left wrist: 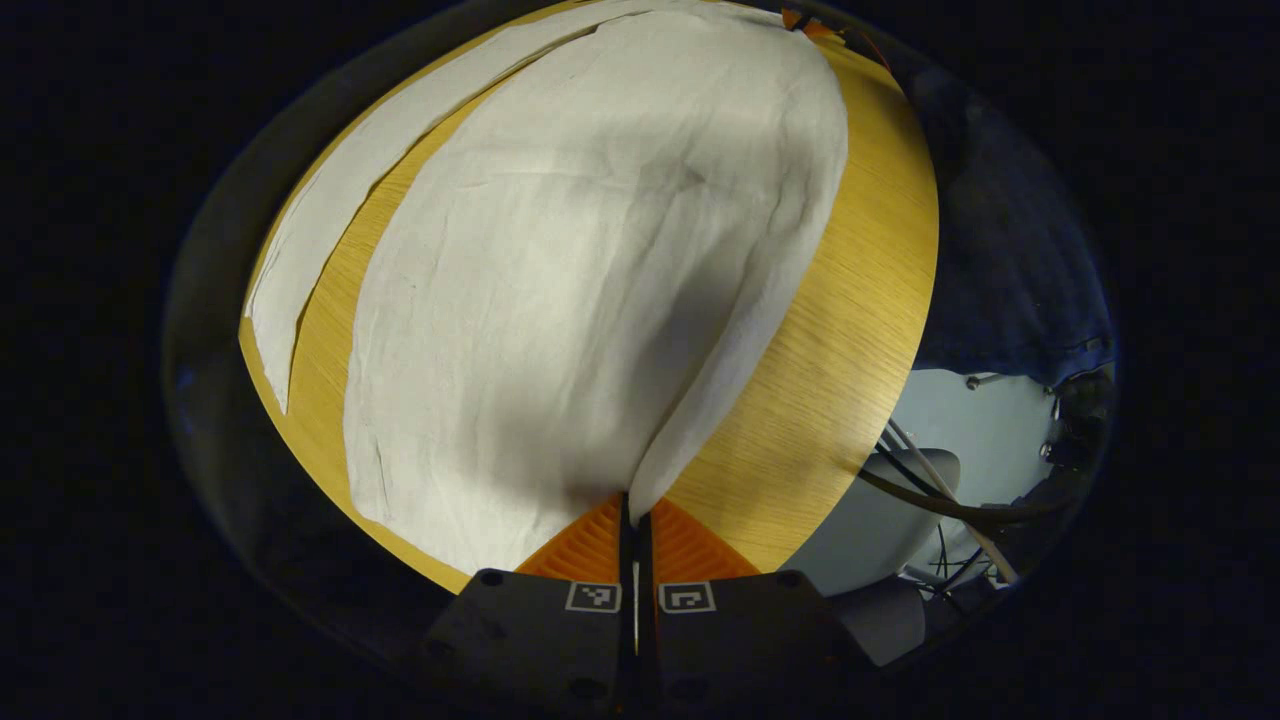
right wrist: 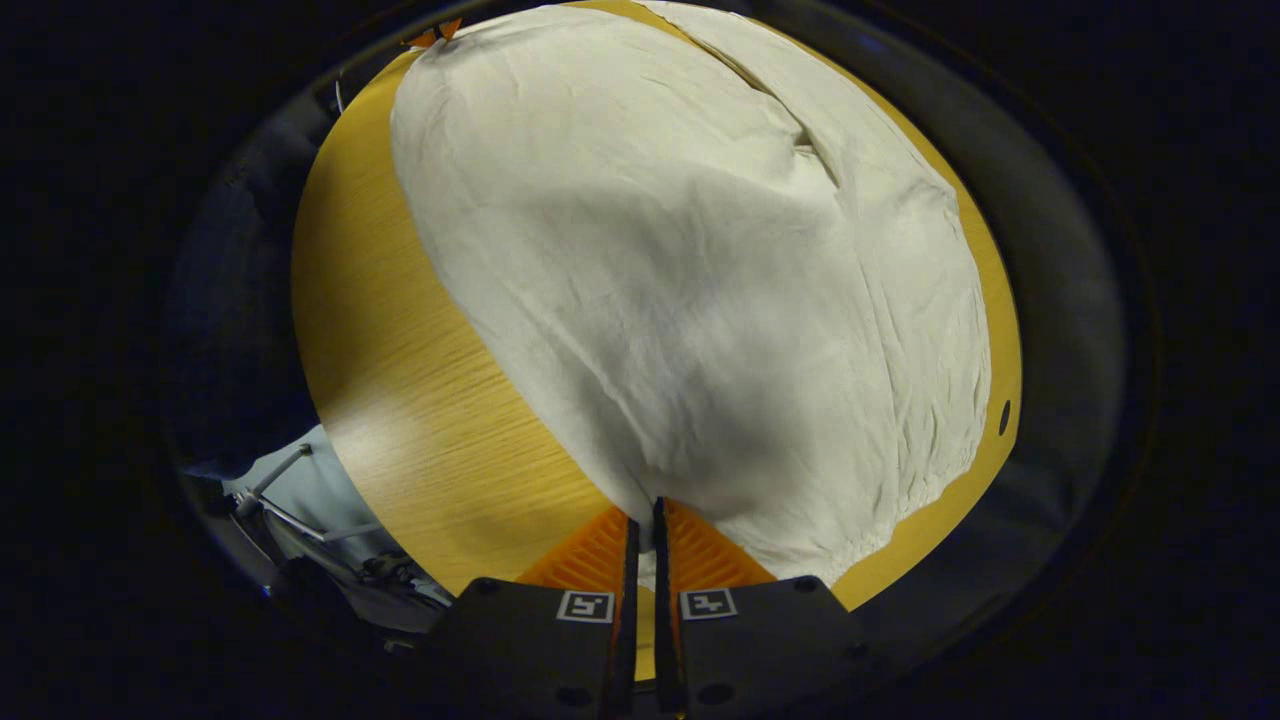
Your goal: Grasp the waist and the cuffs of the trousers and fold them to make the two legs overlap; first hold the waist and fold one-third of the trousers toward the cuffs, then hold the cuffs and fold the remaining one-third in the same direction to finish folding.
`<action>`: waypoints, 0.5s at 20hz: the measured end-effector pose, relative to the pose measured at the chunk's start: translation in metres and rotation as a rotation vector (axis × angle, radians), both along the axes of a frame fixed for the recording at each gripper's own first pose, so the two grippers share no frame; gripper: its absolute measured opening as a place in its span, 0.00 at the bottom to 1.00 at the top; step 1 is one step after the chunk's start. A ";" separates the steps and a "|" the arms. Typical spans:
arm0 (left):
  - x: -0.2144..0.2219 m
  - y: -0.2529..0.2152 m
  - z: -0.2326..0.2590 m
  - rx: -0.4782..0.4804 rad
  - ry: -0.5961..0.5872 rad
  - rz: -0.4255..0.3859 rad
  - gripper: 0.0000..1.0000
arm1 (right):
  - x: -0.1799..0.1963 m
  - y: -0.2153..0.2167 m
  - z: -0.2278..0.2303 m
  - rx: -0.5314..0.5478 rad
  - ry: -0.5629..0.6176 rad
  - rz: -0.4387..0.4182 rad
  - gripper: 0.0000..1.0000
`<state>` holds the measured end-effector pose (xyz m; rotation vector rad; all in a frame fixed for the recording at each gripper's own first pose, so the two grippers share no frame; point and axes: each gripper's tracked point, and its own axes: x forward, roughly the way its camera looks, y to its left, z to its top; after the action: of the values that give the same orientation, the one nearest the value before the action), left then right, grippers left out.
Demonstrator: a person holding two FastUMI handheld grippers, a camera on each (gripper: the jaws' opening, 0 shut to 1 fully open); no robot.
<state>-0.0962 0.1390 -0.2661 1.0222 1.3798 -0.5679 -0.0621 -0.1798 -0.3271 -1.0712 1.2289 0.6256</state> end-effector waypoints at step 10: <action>0.032 0.010 0.019 -0.025 -0.200 0.174 0.00 | 0.026 0.009 0.051 0.118 -0.241 -0.293 0.05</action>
<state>-0.0643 0.1490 -0.2468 0.9026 1.2662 -0.3437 -0.0363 -0.1711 -0.2758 -0.8217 1.0970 0.3286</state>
